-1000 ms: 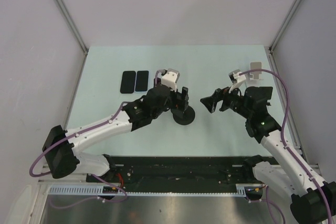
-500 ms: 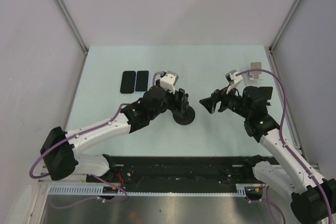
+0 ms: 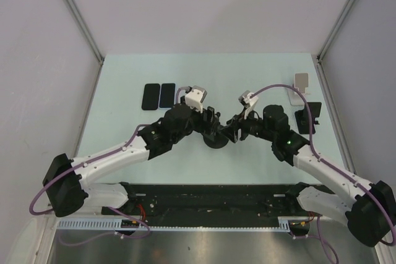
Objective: Remove the phone from the phone stand
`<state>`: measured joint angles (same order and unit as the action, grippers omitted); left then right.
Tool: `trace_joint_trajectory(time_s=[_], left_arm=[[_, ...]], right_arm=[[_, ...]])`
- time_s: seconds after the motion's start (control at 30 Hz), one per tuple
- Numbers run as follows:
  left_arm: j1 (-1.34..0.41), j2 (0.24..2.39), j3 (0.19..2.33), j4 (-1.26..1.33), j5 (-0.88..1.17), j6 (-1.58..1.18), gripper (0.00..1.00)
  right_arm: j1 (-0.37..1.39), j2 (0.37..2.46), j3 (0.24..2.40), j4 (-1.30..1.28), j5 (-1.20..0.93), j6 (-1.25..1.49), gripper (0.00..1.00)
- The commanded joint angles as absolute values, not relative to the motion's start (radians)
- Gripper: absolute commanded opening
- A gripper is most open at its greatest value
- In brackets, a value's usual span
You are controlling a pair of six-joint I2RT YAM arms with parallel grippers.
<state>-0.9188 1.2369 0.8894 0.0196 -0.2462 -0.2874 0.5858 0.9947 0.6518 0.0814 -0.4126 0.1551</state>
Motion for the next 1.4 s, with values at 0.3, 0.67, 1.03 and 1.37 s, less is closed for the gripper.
trace_joint_trajectory(time_s=[0.3,0.67,1.03,1.37], left_arm=[[-0.939,1.167,0.899,0.071,-0.212,-0.351,0.05],[-0.939,1.157,0.900,0.041,-0.216,-0.304,0.00],[-0.792,1.091,0.874,-0.049,-0.028,-0.203,0.01],[-0.716,1.058,0.864,-0.083,0.117,-0.140,0.00]], right_arm=[[0.698,1.100,0.652,0.255,-0.325,0.103,0.55],[0.716,1.072,0.652,0.201,-0.284,0.072,0.00],[0.716,1.020,0.652,0.117,-0.359,0.046,0.00],[0.709,1.025,0.652,0.123,-0.468,0.037,0.00]])
